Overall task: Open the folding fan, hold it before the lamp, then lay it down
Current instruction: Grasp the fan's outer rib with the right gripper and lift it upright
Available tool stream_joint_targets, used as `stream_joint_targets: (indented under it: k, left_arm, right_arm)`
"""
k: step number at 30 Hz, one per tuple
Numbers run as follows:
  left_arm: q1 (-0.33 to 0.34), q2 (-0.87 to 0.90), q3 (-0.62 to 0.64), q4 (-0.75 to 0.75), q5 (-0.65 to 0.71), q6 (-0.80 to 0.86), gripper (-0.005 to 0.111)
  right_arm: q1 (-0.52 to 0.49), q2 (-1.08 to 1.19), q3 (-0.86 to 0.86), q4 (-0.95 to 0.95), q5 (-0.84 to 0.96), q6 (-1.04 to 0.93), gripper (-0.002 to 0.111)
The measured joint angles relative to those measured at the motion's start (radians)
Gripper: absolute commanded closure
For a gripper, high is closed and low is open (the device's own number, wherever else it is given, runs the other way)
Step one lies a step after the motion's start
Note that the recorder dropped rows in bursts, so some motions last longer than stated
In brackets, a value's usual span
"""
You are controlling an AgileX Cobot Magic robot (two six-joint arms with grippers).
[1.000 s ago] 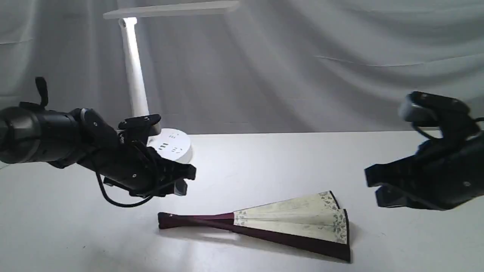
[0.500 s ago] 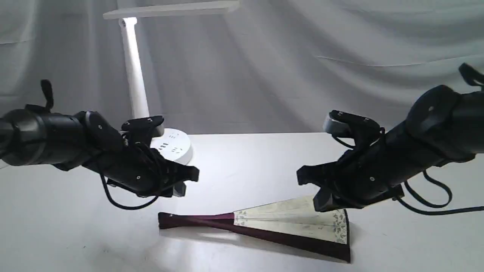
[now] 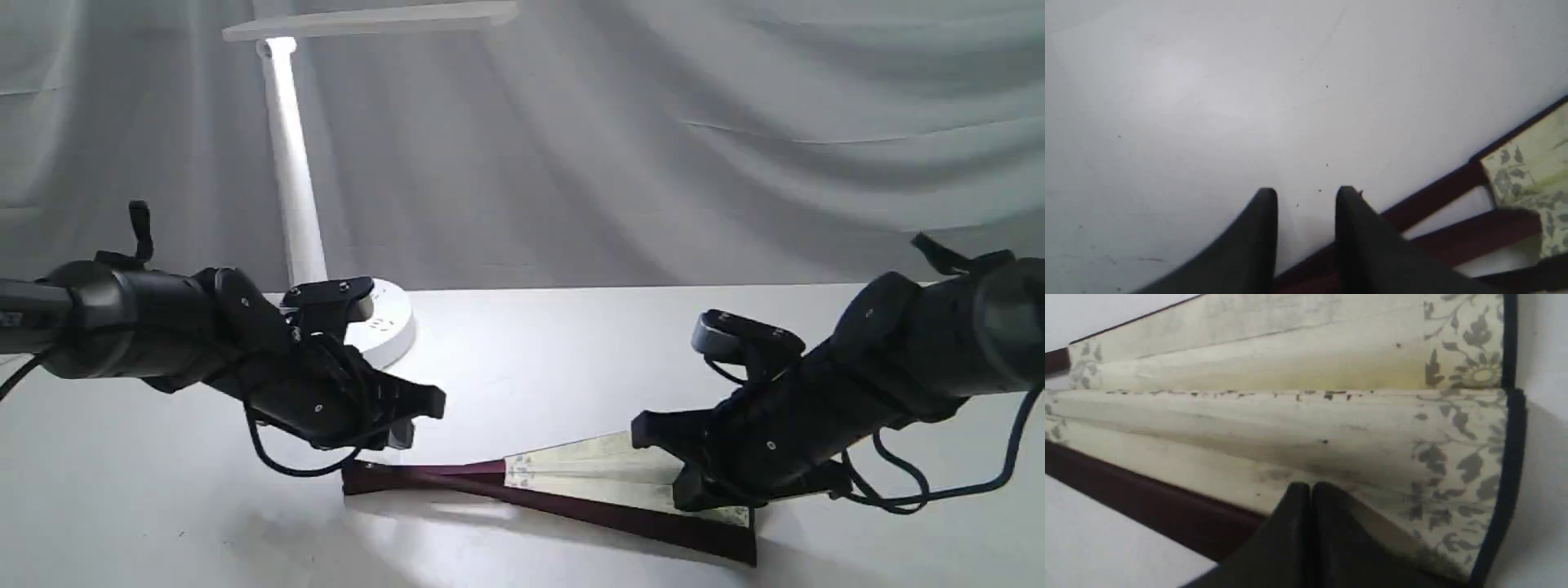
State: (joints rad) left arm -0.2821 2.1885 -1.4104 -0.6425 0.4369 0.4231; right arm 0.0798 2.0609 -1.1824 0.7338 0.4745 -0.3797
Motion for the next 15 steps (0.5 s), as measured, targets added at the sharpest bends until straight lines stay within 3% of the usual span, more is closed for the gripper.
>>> stream_joint_targets:
  k: [15]
  left_arm:
    - [0.0,0.0,-0.002,-0.009,0.174,0.0,0.082]
  right_arm:
    - [0.0,0.094,-0.107,0.072,-0.06,0.0,0.108]
